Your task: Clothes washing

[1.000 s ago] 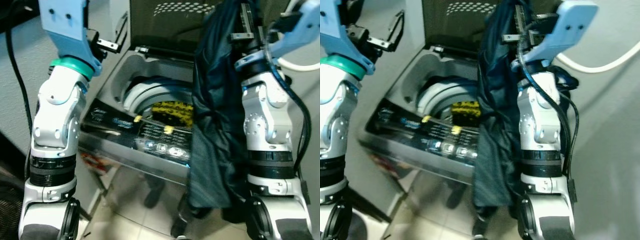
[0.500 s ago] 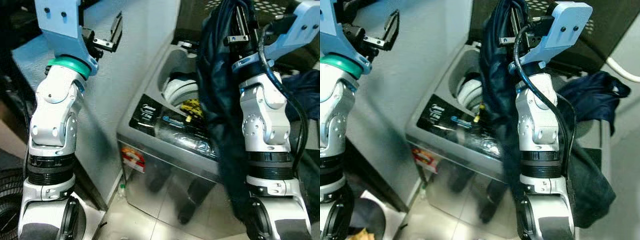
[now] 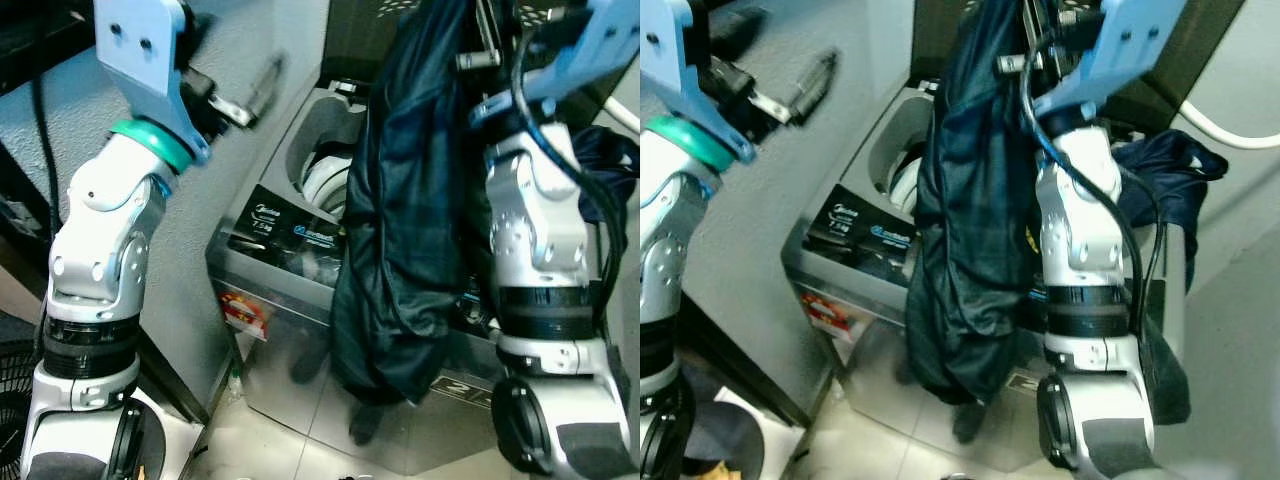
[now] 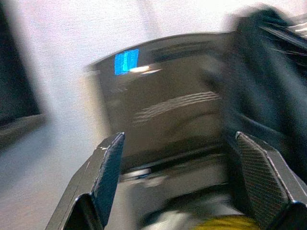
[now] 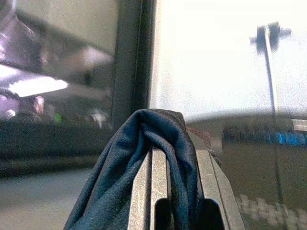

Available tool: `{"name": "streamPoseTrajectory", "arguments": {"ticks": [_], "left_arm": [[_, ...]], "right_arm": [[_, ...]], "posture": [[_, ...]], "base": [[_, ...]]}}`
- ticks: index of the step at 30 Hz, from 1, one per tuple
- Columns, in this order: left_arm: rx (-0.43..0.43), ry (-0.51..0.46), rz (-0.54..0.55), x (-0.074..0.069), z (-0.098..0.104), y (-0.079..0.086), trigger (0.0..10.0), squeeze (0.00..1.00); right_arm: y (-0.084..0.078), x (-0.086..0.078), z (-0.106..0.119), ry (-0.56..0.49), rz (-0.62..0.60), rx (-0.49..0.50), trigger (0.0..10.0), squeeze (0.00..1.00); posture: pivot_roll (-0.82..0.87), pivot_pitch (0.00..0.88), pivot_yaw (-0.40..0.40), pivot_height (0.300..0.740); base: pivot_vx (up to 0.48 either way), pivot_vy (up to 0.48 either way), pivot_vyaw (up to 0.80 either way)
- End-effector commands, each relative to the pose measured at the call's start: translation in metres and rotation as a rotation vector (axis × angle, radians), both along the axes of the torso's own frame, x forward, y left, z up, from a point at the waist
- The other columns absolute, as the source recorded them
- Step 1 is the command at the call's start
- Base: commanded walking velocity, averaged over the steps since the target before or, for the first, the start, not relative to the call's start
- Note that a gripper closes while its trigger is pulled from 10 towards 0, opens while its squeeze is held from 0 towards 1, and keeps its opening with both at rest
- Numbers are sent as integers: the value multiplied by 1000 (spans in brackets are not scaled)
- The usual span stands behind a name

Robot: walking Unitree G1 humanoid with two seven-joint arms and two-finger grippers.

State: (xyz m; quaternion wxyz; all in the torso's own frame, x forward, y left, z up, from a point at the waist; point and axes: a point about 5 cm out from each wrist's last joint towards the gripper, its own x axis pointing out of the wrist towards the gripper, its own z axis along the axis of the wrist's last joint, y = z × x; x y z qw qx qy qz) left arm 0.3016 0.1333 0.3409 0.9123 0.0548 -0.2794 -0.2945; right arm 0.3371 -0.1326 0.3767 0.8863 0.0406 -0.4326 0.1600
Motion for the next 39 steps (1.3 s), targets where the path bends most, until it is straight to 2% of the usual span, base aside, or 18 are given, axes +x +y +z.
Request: {"name": "streamPoseTrajectory", "arguments": {"ticks": [1,4,9,13,15,16,19,22,23,24,28,31,32,33,36,37,38,39], "left_arm": [[1,58,-133,-11,-5,-3,10000,0],[46,208,-402,-36,-34,-15,10000,0],[11,298,-453,-31,-51,-23,10000,0],[51,392,-481,-14,-70,-35,10000,0],[88,415,-430,5,-77,-38,10000,0],[88,415,-430,5,-77,-38,10000,0],[127,422,-359,34,-75,-36,10000,0],[139,417,-316,46,-73,-33,10000,0],[149,390,-185,69,-64,-21,10000,0],[158,364,-105,80,-57,-12,10000,0],[173,324,-2,92,-44,1,10000,0],[223,250,67,99,-22,12,10000,0],[223,250,67,99,-22,12,10000,0],[244,226,77,100,-16,12,10000,0],[270,204,105,102,-12,12,10000,0],[262,221,116,104,-14,13,10000,0],[262,221,116,104,-14,13,10000,0],[255,253,87,105,-17,13,10000,0]], "right_arm": [[3,-5,19,-67,64,32,10000,0],[10,-11,58,-155,172,70,10000,0],[14,-17,73,-186,266,81,10000,0],[17,-24,81,-195,350,81,10000,0],[19,-31,83,-203,391,63,10000,0],[19,-31,83,-203,391,63,10000,0],[19,-40,83,-216,458,32,10000,0],[18,-42,83,-219,471,27,10000,0],[9,-42,81,-202,434,22,10000,0],[1,-39,77,-176,378,20,10000,0],[-13,-27,66,-120,231,8,10000,0],[-45,2,39,-85,-381,-134,10000,0],[-45,2,39,-85,-381,-134,10000,0],[-50,3,32,-126,-508,-163,10000,0],[-50,3,25,-164,-591,-193,10000,0],[-40,10,15,-127,-574,-280,10000,0],[-40,10,15,-127,-574,-280,10000,0],[-27,19,1,-69,-548,-393,10000,0]], "posture": [[55,4,29,740],[53,15,28,740],[41,34,31,740],[22,56,36,740],[-3,77,44,740],[-3,77,44,740],[-25,103,57,740],[-35,109,62,740],[-50,126,73,740],[-52,137,77,740],[-53,145,78,740],[-50,180,84,740],[-50,180,84,740],[-45,188,82,740],[-40,197,79,740],[-39,200,78,740],[-39,200,78,740],[-39,200,78,740]], "base": [[0,0,0],[0,0,0],[0,0,0],[0,0,0],[0,0,0],[0,0,0],[0,0,0],[0,0,0],[0,0,0],[0,0,0],[0,0,0],[0,0,0],[0,0,0],[0,0,0],[0,0,0],[0,0,0],[0,0,0],[0,0,0]]}}
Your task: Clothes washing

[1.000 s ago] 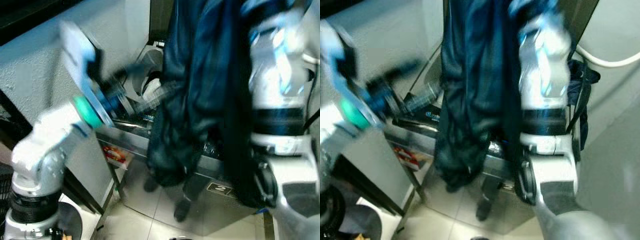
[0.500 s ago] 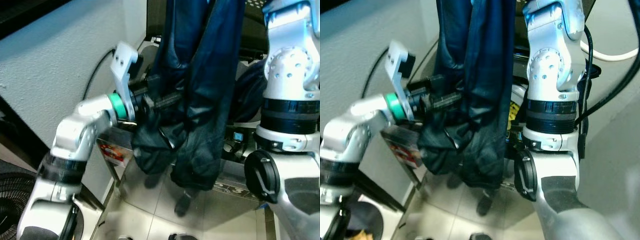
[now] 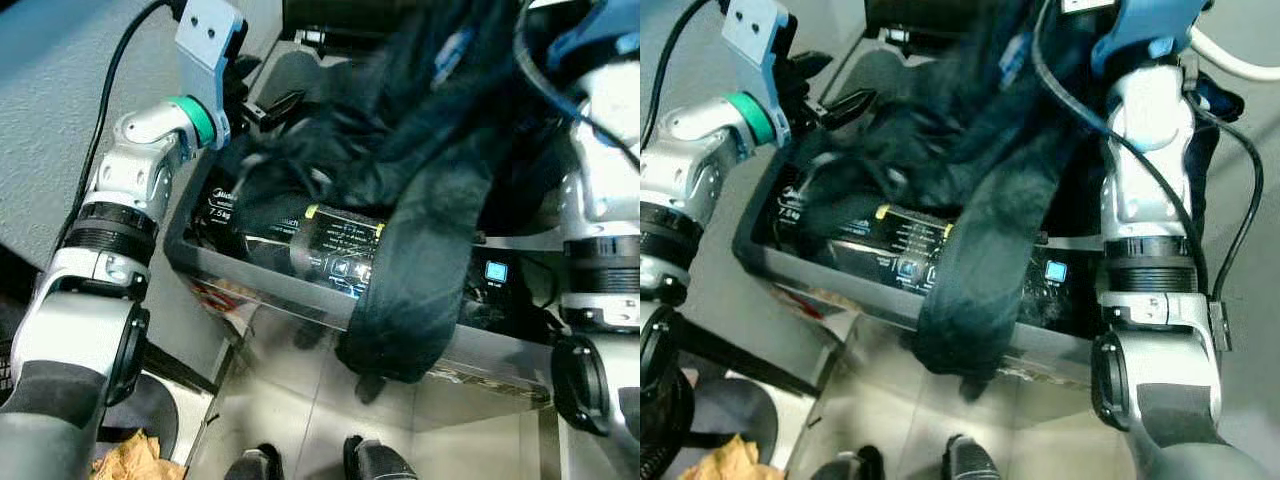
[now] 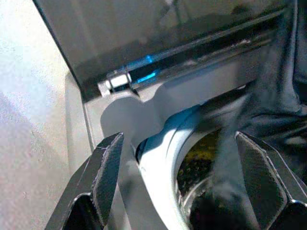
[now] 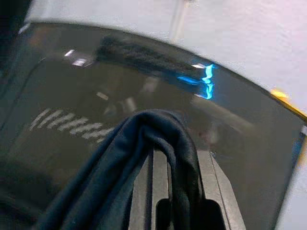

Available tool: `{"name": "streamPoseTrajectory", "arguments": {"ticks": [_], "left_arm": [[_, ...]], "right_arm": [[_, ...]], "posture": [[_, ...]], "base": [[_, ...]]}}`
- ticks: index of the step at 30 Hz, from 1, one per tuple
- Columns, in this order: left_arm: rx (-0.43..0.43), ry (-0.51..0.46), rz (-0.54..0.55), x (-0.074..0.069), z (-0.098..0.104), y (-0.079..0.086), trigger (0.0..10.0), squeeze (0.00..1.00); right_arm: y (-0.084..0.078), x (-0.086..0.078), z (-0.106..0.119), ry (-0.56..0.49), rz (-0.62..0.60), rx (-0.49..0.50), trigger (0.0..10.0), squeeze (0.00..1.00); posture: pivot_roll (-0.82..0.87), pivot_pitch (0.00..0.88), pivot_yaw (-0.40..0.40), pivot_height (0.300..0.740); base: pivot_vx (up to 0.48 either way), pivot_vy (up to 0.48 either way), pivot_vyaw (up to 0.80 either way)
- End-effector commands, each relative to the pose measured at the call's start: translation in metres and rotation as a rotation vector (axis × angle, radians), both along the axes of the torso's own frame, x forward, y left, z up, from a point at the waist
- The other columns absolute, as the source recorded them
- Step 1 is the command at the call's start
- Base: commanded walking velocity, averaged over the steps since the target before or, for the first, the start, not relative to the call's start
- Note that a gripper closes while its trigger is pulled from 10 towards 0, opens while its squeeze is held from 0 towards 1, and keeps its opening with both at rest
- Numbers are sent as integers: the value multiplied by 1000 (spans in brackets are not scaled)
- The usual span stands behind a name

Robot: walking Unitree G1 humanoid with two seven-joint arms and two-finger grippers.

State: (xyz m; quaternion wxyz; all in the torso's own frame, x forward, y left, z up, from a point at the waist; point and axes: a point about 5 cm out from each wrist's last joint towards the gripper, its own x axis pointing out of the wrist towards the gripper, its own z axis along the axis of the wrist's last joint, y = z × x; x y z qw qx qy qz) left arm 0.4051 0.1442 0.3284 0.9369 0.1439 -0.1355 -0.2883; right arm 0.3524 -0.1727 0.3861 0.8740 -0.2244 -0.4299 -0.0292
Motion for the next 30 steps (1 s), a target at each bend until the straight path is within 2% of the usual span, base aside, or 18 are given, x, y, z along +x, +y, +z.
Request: {"name": "streamPoseTrajectory", "arguments": {"ticks": [1,2,3,4,5,7,10,13,14,15,16,17,18,20,21,22,24,30], "left_arm": [[11,30,-3,1,-5,2,10000,0],[4,50,-23,3,-7,2,10000,0],[-1,71,-136,-2,-9,-5,10000,0],[-1,71,-136,-2,-9,-5,10000,0],[-5,72,-262,-11,-8,-14,10000,0],[-2,49,-413,-25,-5,-24,10000,0],[-1,37,-438,-28,-4,-26,10000,0],[16,-20,-529,-67,0,-27,10000,0],[16,-20,-529,-67,0,-27,10000,0],[42,-24,-554,-82,-4,-26,10000,0],[42,-24,-554,-82,-4,-26,10000,0],[69,-17,-565,-93,-9,-24,10000,0],[148,-21,-564,-104,-20,-22,10000,0],[148,-21,-564,-104,-20,-22,10000,0],[174,1,-575,-116,-28,-21,10000,0],[192,16,-581,-124,-32,-19,10000,0],[192,16,-581,-124,-32,-19,10000,0],[176,43,-559,-137,-32,-13,10000,0]], "right_arm": [[13,3,-8,33,15,-75,10000,0],[21,8,-18,94,19,-138,10000,0],[35,10,-28,144,67,-217,10000,0],[35,10,-28,144,67,-217,10000,0],[45,9,-34,188,138,-257,10000,0],[54,7,-39,215,220,-284,10000,0],[54,7,-39,220,236,-280,10000,0],[34,-16,-55,342,364,-398,10000,0],[34,-16,-55,342,364,-398,10000,0],[26,-23,-63,394,378,-469,10000,0],[26,-23,-63,394,378,-469,10000,0],[19,-27,-69,439,368,-523,10000,0],[11,-26,-74,475,333,-583,10000,329],[11,-26,-74,475,333,-583,10000,329],[7,-25,-77,503,315,-612,10000,1000],[5,-23,-78,528,314,-629,10000,1000],[5,-23,-78,528,314,-629,10000,1000],[4,-25,-81,581,382,-635,10000,1000]], "posture": [[-39,200,78,740],[-35,203,77,740],[-32,204,74,740],[-32,204,74,740],[-28,201,72,740],[-24,197,71,740],[-24,197,71,740],[-15,184,73,740],[-15,184,73,740],[-20,181,76,740],[-20,181,76,740],[-22,177,76,740],[-23,169,80,740],[-23,169,80,740],[-21,167,80,740],[-10,162,79,740],[-10,162,79,740],[0,152,80,740]], "base": [[0,0,0],[0,0,0],[0,0,0],[0,0,0],[0,0,0],[0,0,0],[0,0,0],[0,0,0],[0,0,0],[0,0,0],[0,0,0],[0,0,0],[0,0,0],[0,0,0],[0,0,0],[0,0,0],[0,0,0],[0,0,0]]}}
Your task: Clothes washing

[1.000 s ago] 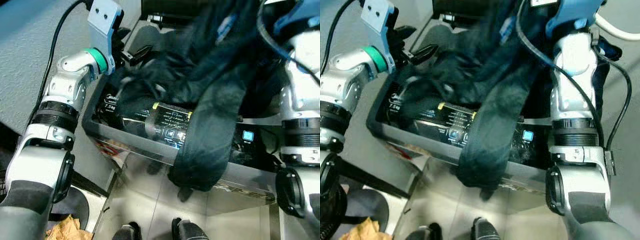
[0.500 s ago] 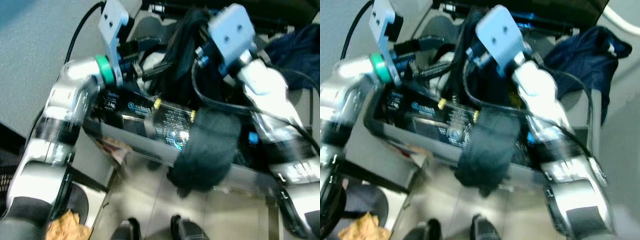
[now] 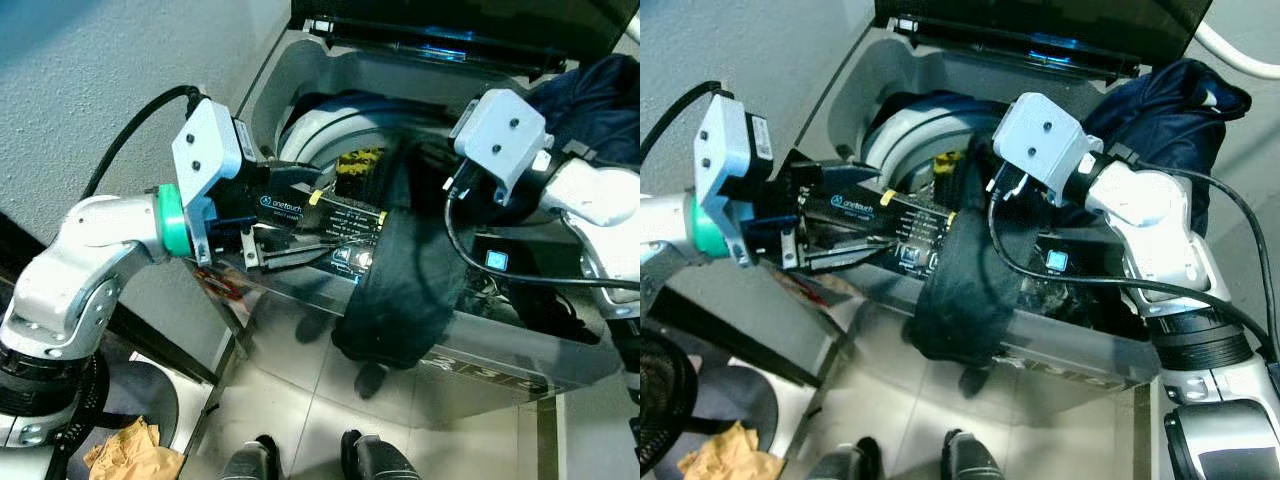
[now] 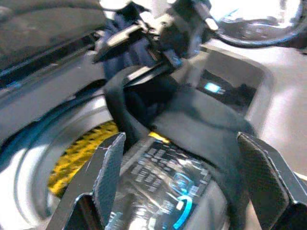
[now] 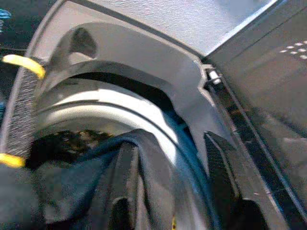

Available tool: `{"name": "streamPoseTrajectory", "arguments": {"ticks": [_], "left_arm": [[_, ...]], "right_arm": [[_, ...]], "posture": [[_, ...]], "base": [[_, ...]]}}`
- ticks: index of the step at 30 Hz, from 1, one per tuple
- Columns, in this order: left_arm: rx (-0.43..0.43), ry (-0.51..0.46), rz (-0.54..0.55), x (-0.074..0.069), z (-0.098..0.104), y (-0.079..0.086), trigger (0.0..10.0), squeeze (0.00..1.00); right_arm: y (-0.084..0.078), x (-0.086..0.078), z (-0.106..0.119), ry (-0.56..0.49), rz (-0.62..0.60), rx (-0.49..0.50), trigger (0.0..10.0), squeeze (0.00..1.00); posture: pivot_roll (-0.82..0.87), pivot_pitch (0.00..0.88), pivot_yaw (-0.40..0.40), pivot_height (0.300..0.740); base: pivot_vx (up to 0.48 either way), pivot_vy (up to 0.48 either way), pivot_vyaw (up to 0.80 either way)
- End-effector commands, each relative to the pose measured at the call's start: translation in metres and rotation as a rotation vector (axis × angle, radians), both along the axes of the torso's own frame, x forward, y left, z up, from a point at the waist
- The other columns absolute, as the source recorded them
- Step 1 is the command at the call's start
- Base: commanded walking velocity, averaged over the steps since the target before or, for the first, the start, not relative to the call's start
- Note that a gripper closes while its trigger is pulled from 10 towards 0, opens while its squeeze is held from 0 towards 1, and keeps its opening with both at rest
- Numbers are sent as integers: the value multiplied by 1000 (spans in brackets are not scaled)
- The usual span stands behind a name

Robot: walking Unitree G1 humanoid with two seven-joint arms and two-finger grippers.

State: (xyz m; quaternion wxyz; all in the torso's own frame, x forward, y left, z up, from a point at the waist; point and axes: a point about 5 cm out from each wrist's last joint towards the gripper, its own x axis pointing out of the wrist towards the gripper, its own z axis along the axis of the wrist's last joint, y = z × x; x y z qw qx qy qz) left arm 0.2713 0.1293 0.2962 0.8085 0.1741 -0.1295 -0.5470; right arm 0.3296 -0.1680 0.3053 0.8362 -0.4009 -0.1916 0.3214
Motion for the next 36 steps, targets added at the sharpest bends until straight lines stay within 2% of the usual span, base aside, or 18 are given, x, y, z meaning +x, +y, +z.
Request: {"name": "streamPoseTrajectory", "arguments": {"ticks": [1,2,4,8,9,13,15,16,17,19,22,27,28,30,31,36], "left_arm": [[21,10,2,-10,-2,3,10000,0],[21,10,2,-10,-2,3,10000,0],[87,-6,7,-24,-7,2,10000,0],[103,-14,1,-28,-9,0,10000,0],[110,-18,-4,-31,-10,-2,10000,0],[109,-13,-17,-36,-12,-5,10000,0],[124,-5,-35,-39,-14,-6,10000,0],[124,-5,-35,-39,-14,-6,10000,0],[138,5,-43,-42,-15,-5,10000,0],[144,9,-43,-43,-16,-6,10000,0],[147,9,-33,-44,-17,-7,10000,0],[145,-1,-21,-42,-15,-6,10000,0],[145,-5,-13,-41,-13,-5,10000,0],[145,-5,-13,-41,-13,-5,10000,0],[144,-8,-6,-41,-12,-3,10000,0],[142,-8,3,-41,-11,-2,10000,0]], "right_arm": [[-2,-5,-3,67,57,18,10000,1000],[-2,-5,-3,67,57,18,10000,1000],[-4,-15,-7,169,148,96,10000,1000],[-6,-18,-7,189,166,131,10000,1000],[-8,-21,-9,215,178,139,10000,0],[-12,-24,-14,264,198,131,10000,0],[-16,-35,-27,371,248,84,10000,0],[-16,-35,-27,371,248,84,10000,0],[-17,-46,-42,478,314,44,10000,0],[-15,-53,-52,542,352,23,10000,0],[-12,-57,-59,592,373,25,10000,0],[-8,-53,-62,583,355,29,10000,0],[-6,-49,-63,575,344,34,471,0],[-6,-49,-63,575,344,34,471,0],[-5,-47,-64,569,335,37,0,0],[-5,-45,-62,552,318,41,0,0]], "posture": [[-1,151,78,740],[-1,151,78,740],[1,150,74,740],[2,150,72,740],[-7,149,71,740],[-9,148,70,740],[-15,147,67,740],[-15,147,67,740],[-21,148,69,740],[-20,147,69,740],[-19,145,71,740],[-11,143,72,740],[-5,143,71,740],[-5,143,71,740],[-3,145,69,740],[-4,147,68,740]], "base": [[0,0,0],[0,0,0],[0,0,0],[0,0,0],[0,0,0],[0,0,0],[0,0,0],[0,0,0],[0,0,0],[0,0,0],[0,0,0],[0,0,0],[0,0,0],[0,0,0],[0,0,0],[0,0,0]]}}
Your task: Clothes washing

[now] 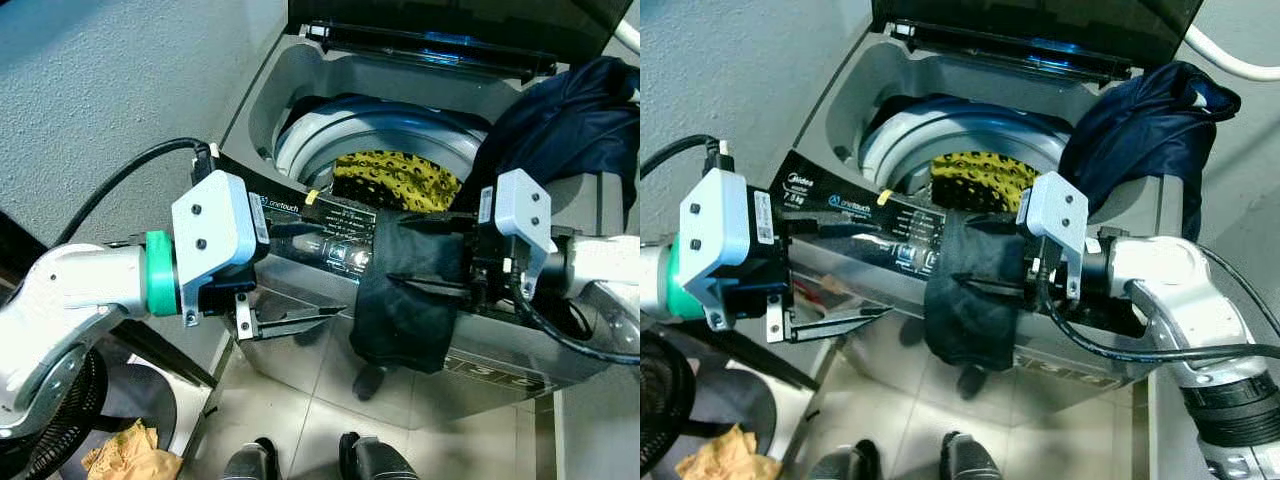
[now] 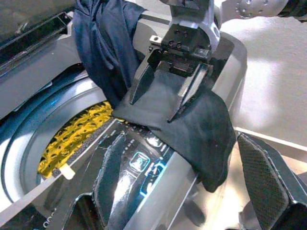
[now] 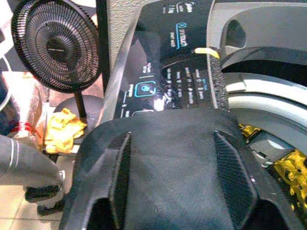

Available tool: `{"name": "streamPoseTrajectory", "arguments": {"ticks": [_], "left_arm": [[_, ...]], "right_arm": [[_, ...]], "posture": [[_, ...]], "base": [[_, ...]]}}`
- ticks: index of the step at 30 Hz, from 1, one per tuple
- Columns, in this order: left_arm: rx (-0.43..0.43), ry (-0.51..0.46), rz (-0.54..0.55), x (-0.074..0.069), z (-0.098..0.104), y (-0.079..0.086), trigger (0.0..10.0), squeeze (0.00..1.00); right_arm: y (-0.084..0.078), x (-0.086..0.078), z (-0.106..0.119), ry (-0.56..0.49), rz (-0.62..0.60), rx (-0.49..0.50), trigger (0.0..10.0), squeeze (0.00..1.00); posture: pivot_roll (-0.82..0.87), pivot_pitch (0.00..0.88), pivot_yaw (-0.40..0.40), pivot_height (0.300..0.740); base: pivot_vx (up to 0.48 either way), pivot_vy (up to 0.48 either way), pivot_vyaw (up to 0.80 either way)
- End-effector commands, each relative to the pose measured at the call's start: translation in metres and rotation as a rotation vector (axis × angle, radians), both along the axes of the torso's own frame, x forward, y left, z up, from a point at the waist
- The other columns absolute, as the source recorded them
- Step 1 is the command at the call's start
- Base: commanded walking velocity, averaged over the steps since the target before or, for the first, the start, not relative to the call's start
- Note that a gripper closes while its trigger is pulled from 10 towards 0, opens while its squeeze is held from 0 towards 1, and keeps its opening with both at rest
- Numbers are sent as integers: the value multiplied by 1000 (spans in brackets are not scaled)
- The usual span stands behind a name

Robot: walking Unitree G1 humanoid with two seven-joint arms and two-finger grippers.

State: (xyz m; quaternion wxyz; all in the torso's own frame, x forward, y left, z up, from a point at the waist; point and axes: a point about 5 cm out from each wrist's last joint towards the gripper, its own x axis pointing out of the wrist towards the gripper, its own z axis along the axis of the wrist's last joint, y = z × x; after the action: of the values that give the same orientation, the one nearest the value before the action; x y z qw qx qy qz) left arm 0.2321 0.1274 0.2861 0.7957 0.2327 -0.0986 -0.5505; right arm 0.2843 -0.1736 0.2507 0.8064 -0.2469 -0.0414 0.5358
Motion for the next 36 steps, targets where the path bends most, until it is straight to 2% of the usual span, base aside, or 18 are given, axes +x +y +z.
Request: {"name": "streamPoseTrajectory", "arguments": {"ticks": [1,4,6,19,23,25,26,27,29,30,31,33,34,35,36], "left_arm": [[6,8,0,-2,-1,0,10000,0],[4,6,3,-1,-1,0,10000,0],[1,6,6,-1,-1,-1,10000,0],[-2,9,11,-1,-1,-2,10000,0],[-4,9,14,-1,0,-2,10000,0],[-8,9,17,-1,0,-2,10000,0],[-8,9,17,-1,0,-2,10000,0],[-9,8,19,-1,0,-2,10000,0],[-9,8,19,-1,0,-2,10000,0],[-12,6,20,0,0,-2,10000,0],[-12,6,20,0,0,-2,10000,0],[-22,-1,21,1,2,-4,10000,0],[-25,-4,21,1,2,-5,10000,0],[-25,-4,21,1,2,-5,10000,0],[-30,-8,23,2,3,-6,10000,0]], "right_arm": [[0,1,-6,17,-10,-20,0,0],[-2,3,-2,-32,-36,-46,0,0],[-6,3,2,-96,-59,-110,0,0],[-9,1,6,-118,-46,-161,0,0],[-9,3,10,-132,-52,-122,0,0],[-6,11,26,-188,-105,0,0,0],[-6,11,26,-188,-105,0,0,0],[-4,16,36,-233,-134,63,3725,0],[-4,16,36,-233,-134,63,3725,0],[0,23,55,-309,-183,180,10000,0],[0,23,55,-309,-183,180,10000,0],[5,40,101,-521,-335,409,10000,0],[6,44,115,-590,-389,477,10000,0],[6,44,115,-590,-389,477,10000,0],[4,51,132,-716,-508,519,10000,0]], "posture": [[-3,148,68,740],[-4,151,70,740],[-5,152,72,740],[-3,156,73,740],[-2,156,72,740],[-3,153,71,740],[-3,153,71,740],[-3,153,71,740],[-3,153,71,740],[-3,153,72,740],[-3,153,72,740],[-3,149,71,740],[-3,149,71,740],[-3,149,71,740],[2,147,68,740]], "base": [[0,0,0],[0,0,0],[0,0,0],[0,0,0],[0,0,0],[0,0,0],[0,0,0],[0,0,0],[0,0,0],[0,0,0],[0,0,0],[0,0,0],[0,0,0],[0,0,0],[0,0,0]]}}
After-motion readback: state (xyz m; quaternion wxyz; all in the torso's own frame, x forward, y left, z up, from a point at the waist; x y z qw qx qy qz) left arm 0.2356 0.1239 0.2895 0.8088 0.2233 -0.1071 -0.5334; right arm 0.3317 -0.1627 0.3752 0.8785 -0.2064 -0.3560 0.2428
